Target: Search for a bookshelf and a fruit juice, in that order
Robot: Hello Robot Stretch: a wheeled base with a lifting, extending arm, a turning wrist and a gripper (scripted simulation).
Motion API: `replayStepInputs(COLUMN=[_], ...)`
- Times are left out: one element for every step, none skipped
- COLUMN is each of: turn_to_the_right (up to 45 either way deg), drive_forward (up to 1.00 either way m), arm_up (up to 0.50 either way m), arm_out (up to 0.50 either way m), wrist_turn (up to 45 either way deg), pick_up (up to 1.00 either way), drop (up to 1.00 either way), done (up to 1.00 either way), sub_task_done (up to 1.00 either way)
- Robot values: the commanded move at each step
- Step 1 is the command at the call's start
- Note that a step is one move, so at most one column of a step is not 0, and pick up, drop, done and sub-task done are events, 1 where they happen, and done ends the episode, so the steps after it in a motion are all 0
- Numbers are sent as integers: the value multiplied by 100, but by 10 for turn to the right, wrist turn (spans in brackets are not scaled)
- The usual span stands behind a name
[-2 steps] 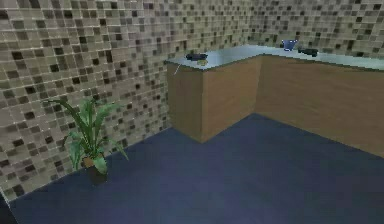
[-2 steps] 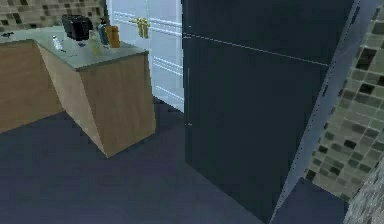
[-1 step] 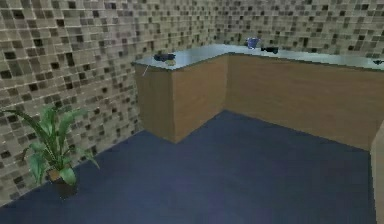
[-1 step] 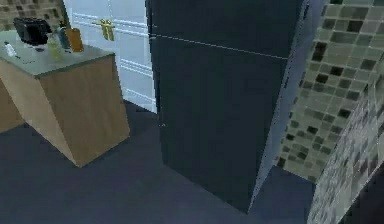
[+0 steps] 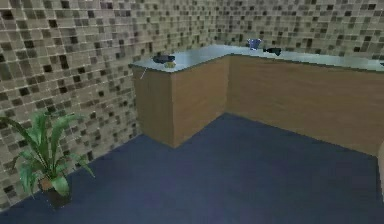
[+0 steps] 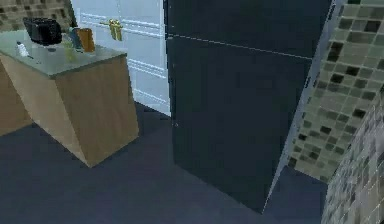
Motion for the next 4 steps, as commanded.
replayStepInputs(turn_to_the_right=[-450, -150, 0, -450], drive_forward=[0, 0, 10, 0], arm_up=[0, 0, 0, 0], arm_out=[0, 0, 0, 0], wrist_turn=[0, 0, 0, 0], pick_up=[0, 0, 0, 0], drop=[0, 0, 0, 0], done=[0, 0, 0, 0], sub_task_done=[0, 0, 0, 0])
